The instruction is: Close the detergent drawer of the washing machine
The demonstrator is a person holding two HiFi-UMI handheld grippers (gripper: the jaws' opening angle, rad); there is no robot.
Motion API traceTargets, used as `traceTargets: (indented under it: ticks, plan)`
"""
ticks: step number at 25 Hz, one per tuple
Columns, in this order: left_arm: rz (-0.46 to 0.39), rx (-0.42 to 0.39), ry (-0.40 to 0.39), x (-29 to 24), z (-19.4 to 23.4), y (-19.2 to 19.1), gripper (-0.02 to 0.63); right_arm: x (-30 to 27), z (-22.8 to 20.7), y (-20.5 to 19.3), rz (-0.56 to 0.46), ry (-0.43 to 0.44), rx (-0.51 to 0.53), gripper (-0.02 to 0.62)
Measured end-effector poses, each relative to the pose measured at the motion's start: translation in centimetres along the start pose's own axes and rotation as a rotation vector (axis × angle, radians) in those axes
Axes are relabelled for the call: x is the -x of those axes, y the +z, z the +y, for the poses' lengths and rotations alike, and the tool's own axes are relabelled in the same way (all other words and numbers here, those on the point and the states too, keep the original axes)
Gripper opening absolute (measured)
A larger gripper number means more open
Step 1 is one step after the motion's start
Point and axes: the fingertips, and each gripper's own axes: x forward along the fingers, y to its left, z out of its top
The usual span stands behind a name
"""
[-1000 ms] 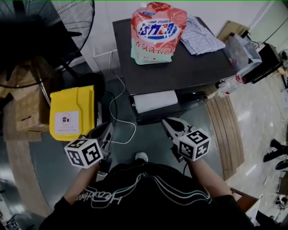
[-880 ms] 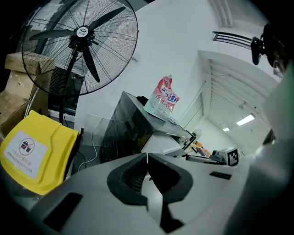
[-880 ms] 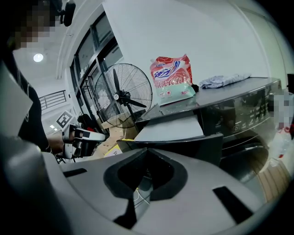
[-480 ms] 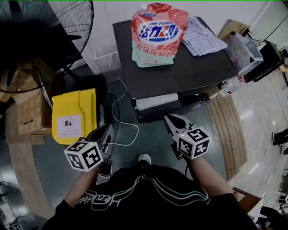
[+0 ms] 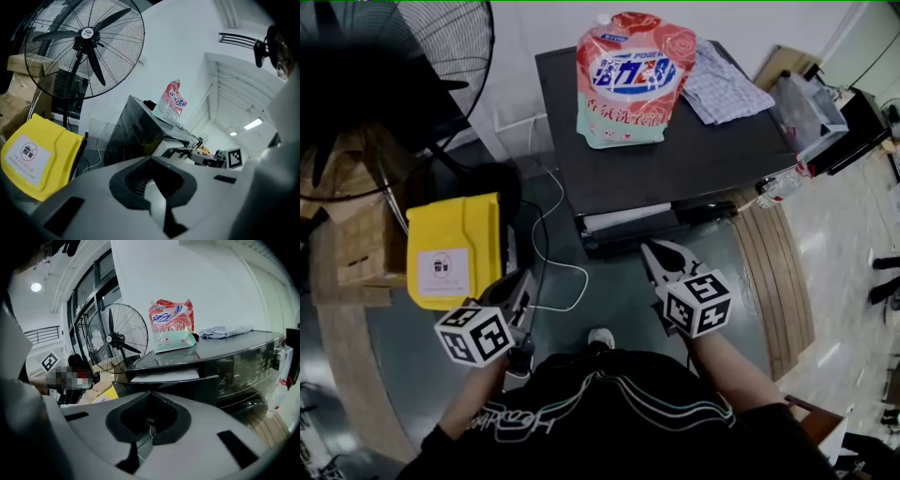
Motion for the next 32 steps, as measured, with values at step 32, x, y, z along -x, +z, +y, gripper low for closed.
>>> traceTargets:
  ticks: [32]
  plan:
    - [-0.046, -0.064, -0.127, 2.6, -4.3, 4.0, 0.030, 0.2, 0.6, 5.5, 0.019, 0.075, 0.020, 0.026]
